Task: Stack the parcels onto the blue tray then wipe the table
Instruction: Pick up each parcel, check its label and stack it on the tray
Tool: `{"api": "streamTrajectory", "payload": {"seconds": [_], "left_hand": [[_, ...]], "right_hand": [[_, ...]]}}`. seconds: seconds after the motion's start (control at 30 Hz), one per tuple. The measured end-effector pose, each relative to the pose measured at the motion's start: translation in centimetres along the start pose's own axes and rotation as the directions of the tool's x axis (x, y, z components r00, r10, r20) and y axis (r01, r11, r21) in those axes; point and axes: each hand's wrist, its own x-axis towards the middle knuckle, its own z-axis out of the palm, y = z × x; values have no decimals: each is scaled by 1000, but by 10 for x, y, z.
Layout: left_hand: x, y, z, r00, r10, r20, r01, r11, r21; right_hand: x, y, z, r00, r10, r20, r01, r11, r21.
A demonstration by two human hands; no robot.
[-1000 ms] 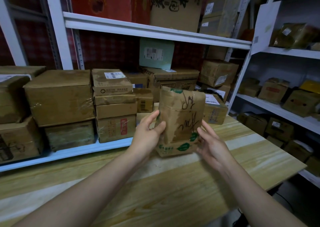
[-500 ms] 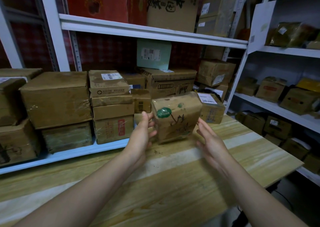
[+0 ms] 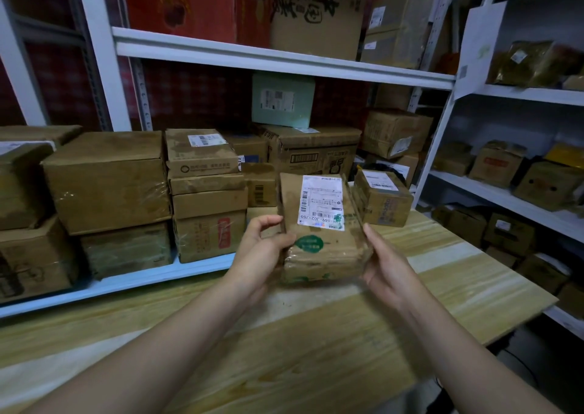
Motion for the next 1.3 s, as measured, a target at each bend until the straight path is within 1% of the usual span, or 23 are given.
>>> {"api": "streamTrajectory", "payload": {"seconds": [0.2,0.3,0.4,0.53,0.6,0.67,0.77,0.87,0.97,1.03,1.1,1.2,1.3], "left_hand": [[2,-2,-2,998,60,-17,-59,996,71],[3,-3,-5,997,71,-3,-70,995,76],[1,-5,-3,999,4,54,-5,1000,31],[-2,-8,1,991,-104,86,109,992,-57],[-5,-5,1,990,-115,83,119,992,-37],[-5,-4,0,995,-75,59,76,997,-11],[-3,-4,-2,999,33,17,-33,999,16],[-2,-3,-4,993,116,-3,-115,992,50],[-3,-2,-4,988,155,19,-156,983,99],[-7,2,-5,984,169,49,-174,976,128],[-12,8,-6,973,217,78,-227,959,169],[-19,16,-9,956,282,81,-293,925,243],[-28,28,-11,924,372,90,-380,863,334]], "right_hand": [[3,2,-5,999,-23,33,24,1000,-6],[1,-3,-4,996,-54,73,50,997,55],[1,-3,-2,988,-108,114,103,993,53],[4,-1,4,979,-158,130,157,987,18],[5,-1,4,977,-166,135,168,986,1],[3,-2,1,977,-148,155,152,988,-12],[-1,-3,0,977,-117,176,127,990,-52],[-7,-5,7,982,-99,159,118,986,-121],[-8,-4,10,987,-65,148,88,985,-151],[-7,-3,14,986,-61,158,84,987,-140],[-5,-3,19,987,-67,144,88,986,-145],[-6,-6,29,987,-88,138,113,976,-186],[-6,-10,40,987,-126,99,143,973,-183]]}}
